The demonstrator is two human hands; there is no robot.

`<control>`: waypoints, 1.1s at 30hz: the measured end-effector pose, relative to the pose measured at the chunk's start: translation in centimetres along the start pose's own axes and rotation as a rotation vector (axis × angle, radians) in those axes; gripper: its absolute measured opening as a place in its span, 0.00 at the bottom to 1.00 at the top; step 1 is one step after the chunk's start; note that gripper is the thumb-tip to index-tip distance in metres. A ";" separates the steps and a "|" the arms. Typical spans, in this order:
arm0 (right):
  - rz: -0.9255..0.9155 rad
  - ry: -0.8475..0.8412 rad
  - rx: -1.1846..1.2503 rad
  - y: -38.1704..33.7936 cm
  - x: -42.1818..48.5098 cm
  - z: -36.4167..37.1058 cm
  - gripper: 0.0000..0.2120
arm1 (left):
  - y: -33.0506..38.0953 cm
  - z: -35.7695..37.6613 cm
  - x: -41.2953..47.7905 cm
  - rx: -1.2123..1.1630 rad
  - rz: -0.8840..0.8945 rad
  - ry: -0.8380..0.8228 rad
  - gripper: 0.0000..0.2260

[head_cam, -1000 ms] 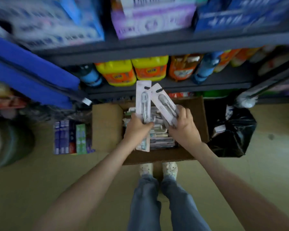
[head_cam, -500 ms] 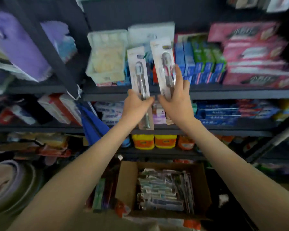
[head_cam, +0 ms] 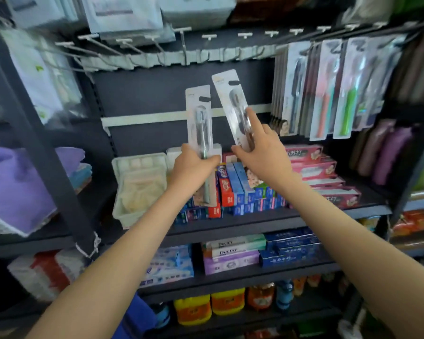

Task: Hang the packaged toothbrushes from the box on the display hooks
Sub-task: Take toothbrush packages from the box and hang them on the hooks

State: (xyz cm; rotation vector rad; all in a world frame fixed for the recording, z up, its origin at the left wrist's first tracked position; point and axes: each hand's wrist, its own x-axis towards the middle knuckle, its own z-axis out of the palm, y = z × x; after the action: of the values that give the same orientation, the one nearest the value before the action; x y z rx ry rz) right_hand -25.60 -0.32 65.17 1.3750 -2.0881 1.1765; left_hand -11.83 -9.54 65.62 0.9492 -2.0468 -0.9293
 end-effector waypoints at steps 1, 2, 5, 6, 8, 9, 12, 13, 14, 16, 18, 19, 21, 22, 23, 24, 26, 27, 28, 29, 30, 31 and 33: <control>0.005 0.016 -0.026 0.6 0.6 -0.5 0.40 | 0.5 0.2 0.3 -0.009 0.007 -0.003 0.21; 0.018 0.027 -0.050 1.3 1.2 -1.0 0.40 | 0.9 0.4 0.7 -0.010 0.013 -0.006 0.21; 0.069 0.039 -0.101 3.6 2.6 -2.5 0.40 | 2.1 1.2 1.9 0.014 0.034 0.007 0.21; 0.074 0.047 -0.119 4.5 3.0 -3.0 0.40 | 2.5 1.5 2.3 0.021 0.039 0.012 0.21; 0.065 0.070 -0.169 6.2 3.8 -4.1 0.39 | 3.4 2.3 3.0 0.026 0.047 0.015 0.21; 0.066 0.075 -0.199 7.1 4.2 -4.6 0.38 | 3.8 2.8 3.4 0.026 0.051 0.012 0.21; 0.104 0.068 -0.265 9.3 5.6 -5.9 0.38 | 4.8 4.3 4.4 0.026 0.061 -0.004 0.21; 0.114 0.070 -0.284 9.9 6.2 -6.2 0.38 | 5.1 4.8 4.7 0.027 0.062 -0.005 0.21; 0.122 0.075 -0.305 10.4 6.8 -6.5 0.38 | 5.3 5.2 5.0 0.026 0.062 -0.003 0.21; 0.128 0.081 -0.344 11.1 7.8 -6.9 0.37 | 5.9 6.0 5.5 0.018 0.064 0.009 0.20; 0.124 0.077 -0.378 11.5 8.6 -7.1 0.36 | 6.4 6.7 5.9 0.013 0.068 0.024 0.19; 0.122 0.077 -0.389 11.8 8.8 -7.2 0.36 | 6.7 7.1 6.0 0.012 0.070 0.029 0.19; 0.119 0.078 -0.406 12.4 9.0 -7.2 0.36 | 7.3 7.8 6.2 0.013 0.070 0.033 0.18; 0.117 0.081 -0.415 12.7 9.1 -7.2 0.36 | 7.6 8.2 6.2 0.016 0.069 0.033 0.18; 0.116 0.085 -0.422 13.2 9.2 -7.2 0.36 | 7.8 8.5 6.3 0.021 0.068 0.033 0.18; 0.122 0.090 -0.426 13.5 9.2 -7.2 0.35 | 8.0 8.8 6.3 0.028 0.070 0.034 0.19; 0.140 0.096 -0.434 14.0 9.3 -7.4 0.35 | 8.3 9.2 6.4 0.036 0.070 0.039 0.18; 0.142 0.094 -0.443 14.1 9.5 -7.5 0.35 | 8.5 9.4 6.5 0.038 0.068 0.043 0.18; 0.137 0.095 -0.457 14.0 9.6 -7.5 0.35 | 8.6 9.6 6.6 0.036 0.064 0.045 0.18; 0.127 0.098 -0.469 13.9 9.8 -7.6 0.35 | 8.8 9.8 6.6 0.030 0.062 0.047 0.18; 0.122 0.098 -0.473 13.8 10.0 -7.6 0.35 | 9.0 10.0 6.7 0.019 0.061 0.048 0.18; 0.127 0.094 -0.466 13.6 10.2 -7.6 0.35 | 9.2 10.2 6.8 0.009 0.063 0.049 0.18; 0.162 0.082 -0.422 13.2 10.7 -7.5 0.35 | 9.5 10.5 6.8 0.002 0.067 0.050 0.19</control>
State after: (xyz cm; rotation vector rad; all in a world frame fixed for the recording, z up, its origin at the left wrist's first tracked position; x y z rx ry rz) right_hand -43.05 1.90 71.10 0.9644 -2.2550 0.7686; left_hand -26.76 -7.29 69.87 0.8901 -2.0250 -0.8602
